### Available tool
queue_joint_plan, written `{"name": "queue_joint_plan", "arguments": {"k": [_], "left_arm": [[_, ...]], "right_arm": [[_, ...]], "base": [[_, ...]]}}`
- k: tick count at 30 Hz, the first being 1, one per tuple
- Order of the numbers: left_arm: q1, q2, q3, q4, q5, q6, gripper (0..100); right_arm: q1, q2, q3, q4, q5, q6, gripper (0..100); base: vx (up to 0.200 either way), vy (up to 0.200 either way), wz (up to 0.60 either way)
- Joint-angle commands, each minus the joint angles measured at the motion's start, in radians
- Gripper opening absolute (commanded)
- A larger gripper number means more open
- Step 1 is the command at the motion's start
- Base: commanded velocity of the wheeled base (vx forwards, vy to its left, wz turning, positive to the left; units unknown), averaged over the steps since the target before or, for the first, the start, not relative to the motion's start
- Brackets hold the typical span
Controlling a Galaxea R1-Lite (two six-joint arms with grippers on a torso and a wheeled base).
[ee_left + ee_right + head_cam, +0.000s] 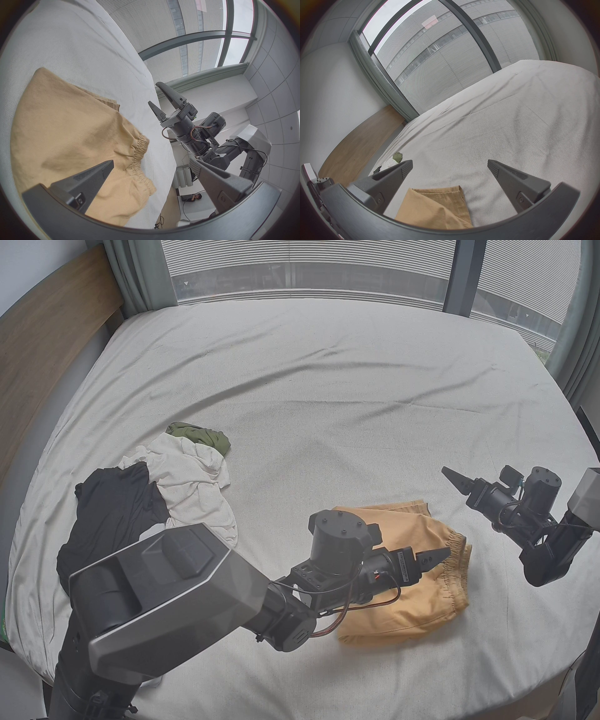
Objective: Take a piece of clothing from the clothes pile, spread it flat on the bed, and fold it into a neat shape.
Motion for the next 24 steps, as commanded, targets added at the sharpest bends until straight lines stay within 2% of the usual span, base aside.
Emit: {"name": "queue_joint_plan", "arguments": {"k": [1,13,20,24], "left_arm": [[0.008,-0.012,0.012,0.000,0.014,0.003,100],[0.078,-0.210,0.160,-0.008,0.025,0.017,100],[0.155,-0.325,0.269,-0.017,0.023,0.114,100],[0.198,-0.410,0.318,-0.027,0.022,0.132,100]], "right_arm": [[0.000,-0.001,0.000,0.000,0.001,0.000,100],[0.010,-0.007,0.008,0.003,0.001,0.000,100],[0.017,-0.012,0.021,-0.003,0.001,0.000,100],[0.025,-0.012,0.023,-0.003,-0.001,0.000,100]], "base": [[0.000,0.000,0.00],[0.000,0.000,0.00],[0.000,0.000,0.00],[0.000,0.000,0.00]]}}
